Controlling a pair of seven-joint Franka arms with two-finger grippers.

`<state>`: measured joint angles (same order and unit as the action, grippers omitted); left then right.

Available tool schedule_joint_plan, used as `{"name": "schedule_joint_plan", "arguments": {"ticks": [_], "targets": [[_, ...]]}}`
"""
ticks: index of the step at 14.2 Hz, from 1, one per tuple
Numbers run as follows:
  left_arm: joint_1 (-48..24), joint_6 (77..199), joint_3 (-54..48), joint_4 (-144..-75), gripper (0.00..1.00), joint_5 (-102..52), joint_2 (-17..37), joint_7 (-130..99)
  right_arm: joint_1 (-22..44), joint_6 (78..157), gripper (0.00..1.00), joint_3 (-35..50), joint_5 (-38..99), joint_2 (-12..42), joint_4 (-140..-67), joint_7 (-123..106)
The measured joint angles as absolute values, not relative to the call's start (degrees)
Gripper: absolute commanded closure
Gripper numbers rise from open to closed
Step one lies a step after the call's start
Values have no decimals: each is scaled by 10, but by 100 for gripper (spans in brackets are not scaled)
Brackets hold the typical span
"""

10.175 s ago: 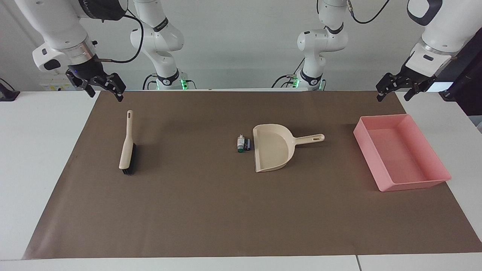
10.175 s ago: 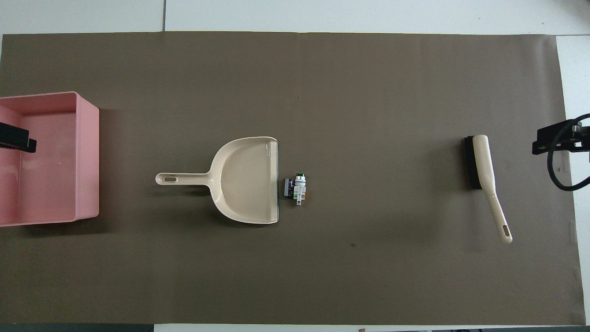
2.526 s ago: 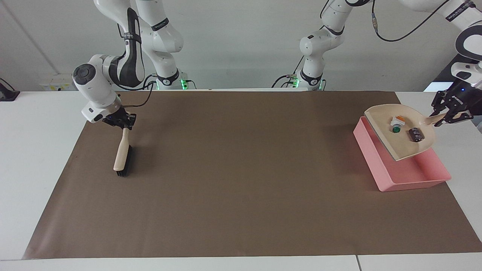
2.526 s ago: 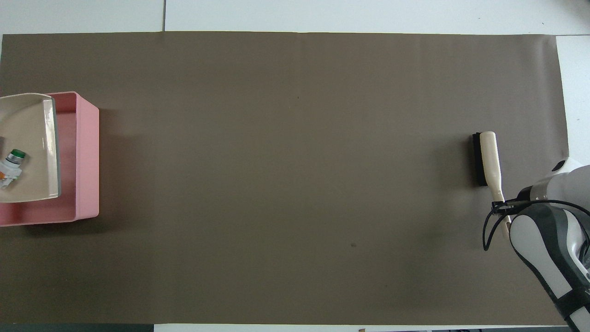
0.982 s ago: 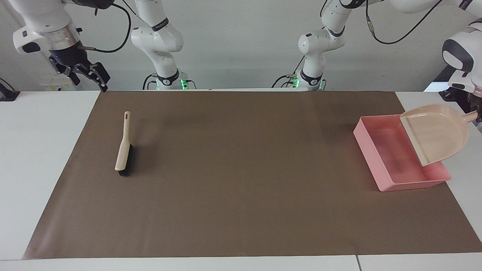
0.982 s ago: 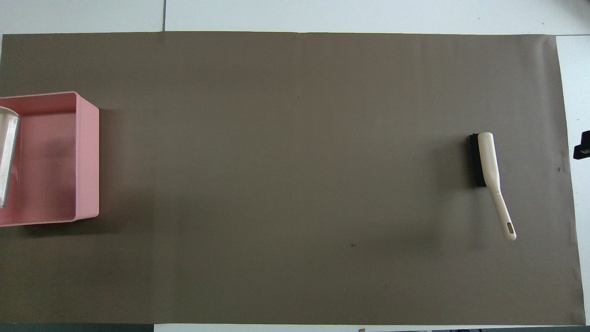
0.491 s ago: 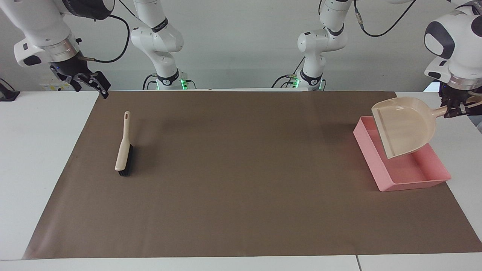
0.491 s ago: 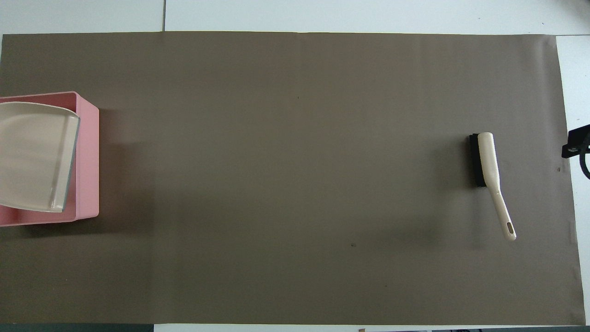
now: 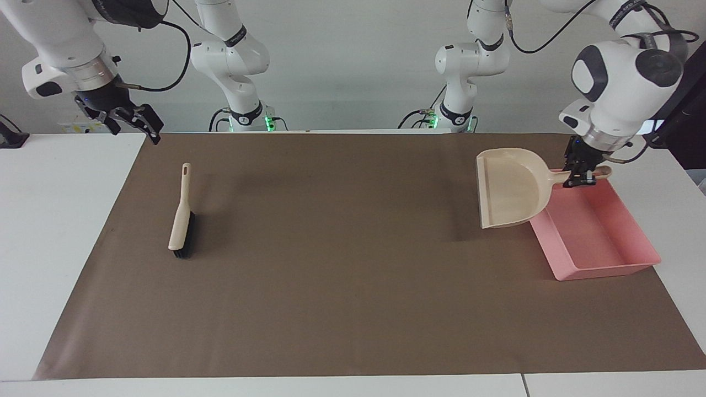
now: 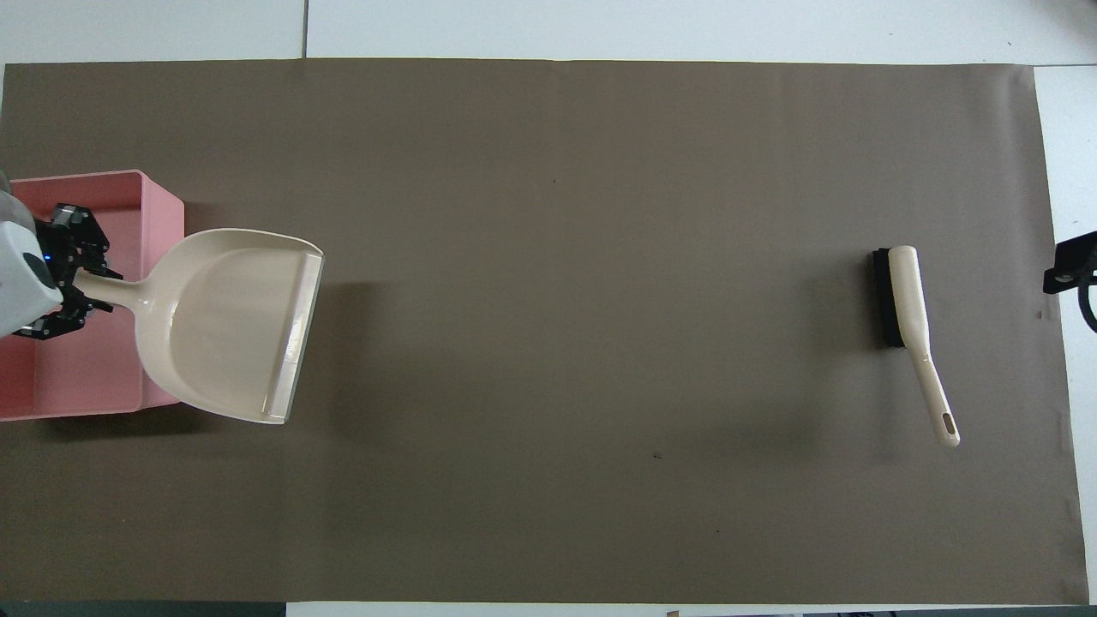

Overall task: Clean e-waste and dump in bin
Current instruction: 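Bring the empty dustpan back to the table center with the left gripper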

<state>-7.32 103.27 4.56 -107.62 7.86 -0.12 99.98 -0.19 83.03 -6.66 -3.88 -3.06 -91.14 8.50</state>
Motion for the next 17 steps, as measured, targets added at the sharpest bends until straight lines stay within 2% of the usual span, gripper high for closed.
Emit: {"name": "schedule_joint_plan", "arguments": {"ticks": [7,11,13,14,17], "targets": [[-223,1157,44,-1198,100,77,1,768,-2,828,0,-58,-39,-31,-911,85],[-245,1175,46,-1213,97,77,18,724,-1,827,0,-56,-39,-31,-911,85],[-245,1175,50,-1214,81,77,28,697,-1,827,0,-56,-39,-31,-911,85],[-245,1175,50,-1214,67,77,32,676,-1,827,0,-56,-39,-31,-911,84],[-244,1175,52,-1214,36,77,38,639,10,829,0,-55,-36,-31,-911,81]]}}
